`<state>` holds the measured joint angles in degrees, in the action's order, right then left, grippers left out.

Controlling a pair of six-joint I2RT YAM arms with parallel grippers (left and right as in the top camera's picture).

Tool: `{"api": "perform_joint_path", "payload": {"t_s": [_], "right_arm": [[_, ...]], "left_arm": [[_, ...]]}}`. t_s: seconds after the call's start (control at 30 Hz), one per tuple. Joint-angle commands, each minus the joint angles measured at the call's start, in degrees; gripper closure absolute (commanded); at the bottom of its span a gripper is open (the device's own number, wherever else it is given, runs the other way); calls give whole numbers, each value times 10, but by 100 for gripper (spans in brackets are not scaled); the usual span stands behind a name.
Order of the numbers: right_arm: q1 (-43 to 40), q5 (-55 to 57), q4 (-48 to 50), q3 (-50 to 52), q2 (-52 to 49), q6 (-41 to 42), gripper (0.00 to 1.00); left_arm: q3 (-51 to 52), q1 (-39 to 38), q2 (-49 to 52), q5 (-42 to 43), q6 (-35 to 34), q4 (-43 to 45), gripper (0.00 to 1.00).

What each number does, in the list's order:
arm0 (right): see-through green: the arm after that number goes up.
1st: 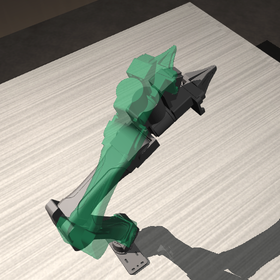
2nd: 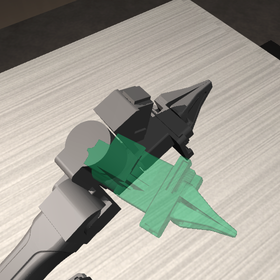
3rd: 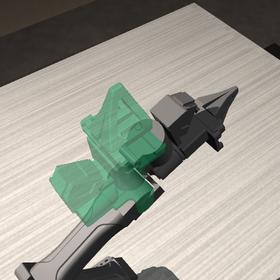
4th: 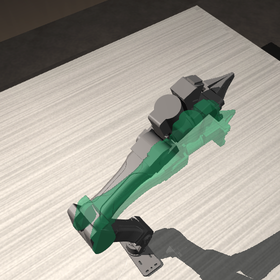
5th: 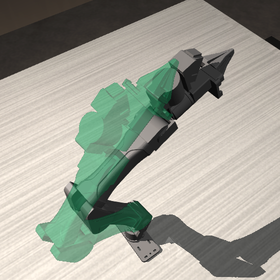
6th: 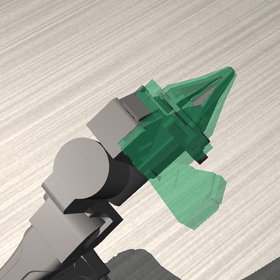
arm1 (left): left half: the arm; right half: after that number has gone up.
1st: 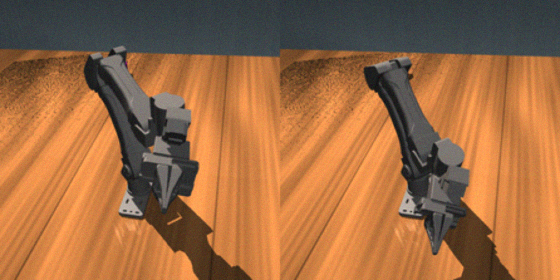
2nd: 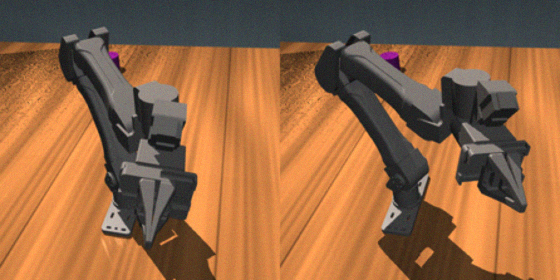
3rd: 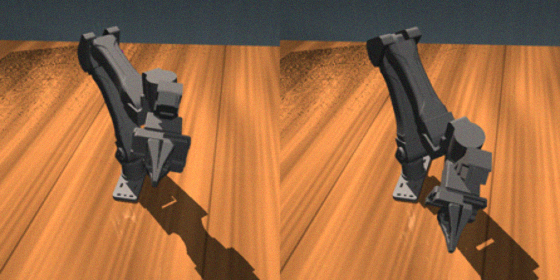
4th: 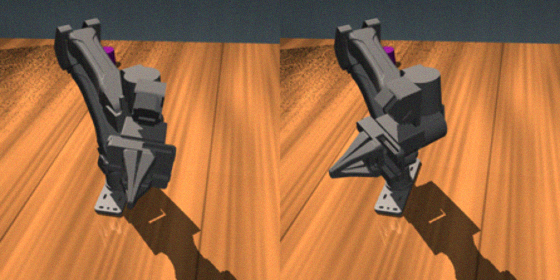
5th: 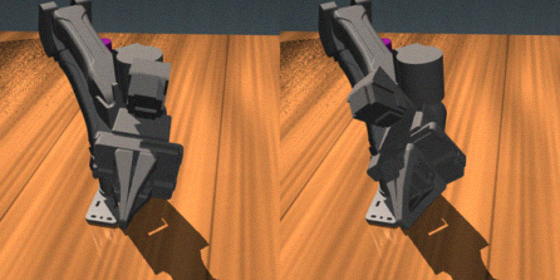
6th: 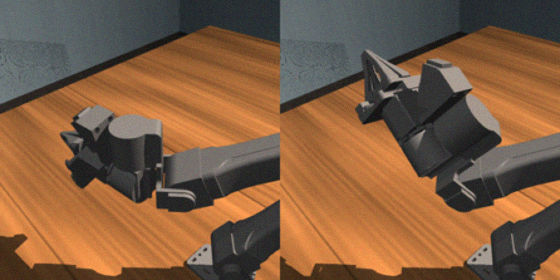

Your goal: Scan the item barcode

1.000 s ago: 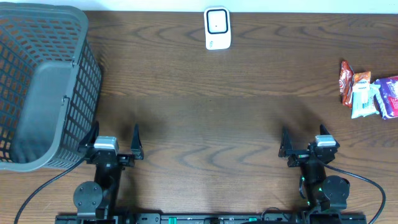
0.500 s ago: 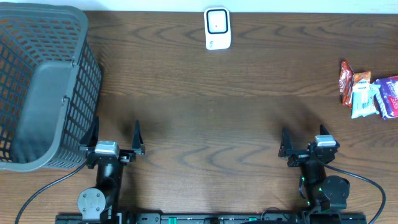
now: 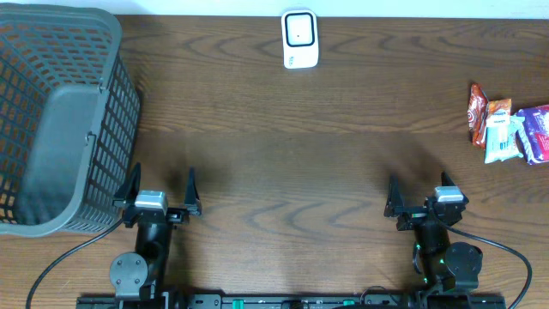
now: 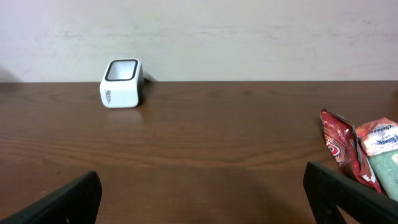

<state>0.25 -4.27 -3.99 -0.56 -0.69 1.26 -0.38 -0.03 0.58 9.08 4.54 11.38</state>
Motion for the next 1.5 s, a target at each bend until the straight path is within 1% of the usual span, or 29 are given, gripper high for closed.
{"api": "perform_joint_path", "payload": {"t_s": [0.0,0.27,0.57,0.63,0.73,0.77,0.93,1.33,1.47], "right_arm": [[5,3,-1,2,3,9,1],[5,3,-1,2,4,9,1],[5,3,-1,2,4,9,1],[5,3,-1,2,3,9,1],[5,3,-1,2,3,9,1],[5,3,-1,2,4,9,1],[5,3,-1,2,3,9,1],[5,3,-1,2,3,9,1],[5,3,-1,2,3,9,1]], "left_arm": [[2,5,-5,3,2,-28,2],[2,24,-5,3,4,-148,2],[2,26,-5,1,3,-148,2],[2,26,-5,0,-11,-148,2],[2,26,-5,-28,-65,-150,2],[2,26,-5,-33,-70,-150,2],[2,26,-5,-52,-68,-153,2],[2,26,-5,-53,-67,-154,2],[2,26,-5,-50,-35,-154,2]]}}
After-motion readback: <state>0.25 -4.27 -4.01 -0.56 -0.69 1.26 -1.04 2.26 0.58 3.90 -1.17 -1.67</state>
